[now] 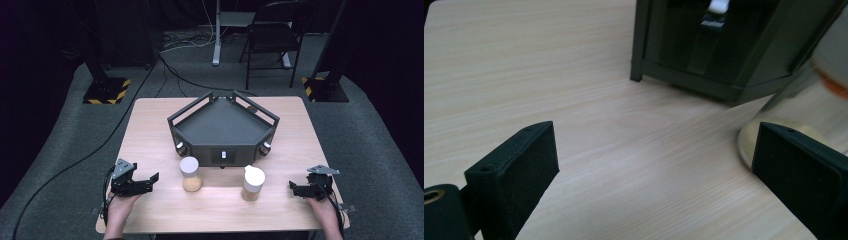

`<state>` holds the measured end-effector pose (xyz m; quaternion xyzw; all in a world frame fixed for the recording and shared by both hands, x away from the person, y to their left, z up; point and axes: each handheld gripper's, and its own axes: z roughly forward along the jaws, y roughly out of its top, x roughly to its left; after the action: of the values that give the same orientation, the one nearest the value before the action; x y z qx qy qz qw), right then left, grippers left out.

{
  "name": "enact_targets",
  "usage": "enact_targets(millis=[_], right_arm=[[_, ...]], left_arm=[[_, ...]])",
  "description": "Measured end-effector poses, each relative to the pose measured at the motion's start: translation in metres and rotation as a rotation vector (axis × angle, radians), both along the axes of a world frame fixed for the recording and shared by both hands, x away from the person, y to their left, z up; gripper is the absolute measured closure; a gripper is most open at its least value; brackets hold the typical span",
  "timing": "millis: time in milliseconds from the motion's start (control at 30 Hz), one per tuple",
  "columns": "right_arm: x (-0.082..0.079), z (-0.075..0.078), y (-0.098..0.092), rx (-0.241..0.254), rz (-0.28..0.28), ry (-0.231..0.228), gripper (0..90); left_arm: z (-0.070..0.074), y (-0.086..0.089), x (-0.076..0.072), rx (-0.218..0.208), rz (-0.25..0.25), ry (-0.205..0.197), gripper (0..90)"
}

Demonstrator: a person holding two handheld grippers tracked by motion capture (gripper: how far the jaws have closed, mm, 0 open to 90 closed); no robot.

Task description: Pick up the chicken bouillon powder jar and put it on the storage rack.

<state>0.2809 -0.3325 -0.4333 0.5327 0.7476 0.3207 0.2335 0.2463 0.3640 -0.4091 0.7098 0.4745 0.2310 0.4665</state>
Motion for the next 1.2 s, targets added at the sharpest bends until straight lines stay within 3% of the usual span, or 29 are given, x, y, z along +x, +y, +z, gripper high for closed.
enact_targets(millis=[200,400,833,1200], right_arm=[[0.0,0.0,0.0,0.0,0.0,0.0,0.0],[0.0,0.0,0.0,0.001,-0.003,0.0,0.0],[0.0,0.0,0.001,0.001,-0.003,0.0,0.0],[0.0,0.0,0.001,0.001,-0.003,0.0,0.0]], left_arm=[[0.003,-0.001,0.0,-0.039,-0.05,-0.022,4.2],[0.007,-0.007,0.0,-0.04,-0.078,-0.031,4.1],[0.011,-0.036,0.001,-0.016,-0.136,-0.072,4.1],[0.012,-0.061,0.01,0.009,-0.199,-0.077,4.2]])
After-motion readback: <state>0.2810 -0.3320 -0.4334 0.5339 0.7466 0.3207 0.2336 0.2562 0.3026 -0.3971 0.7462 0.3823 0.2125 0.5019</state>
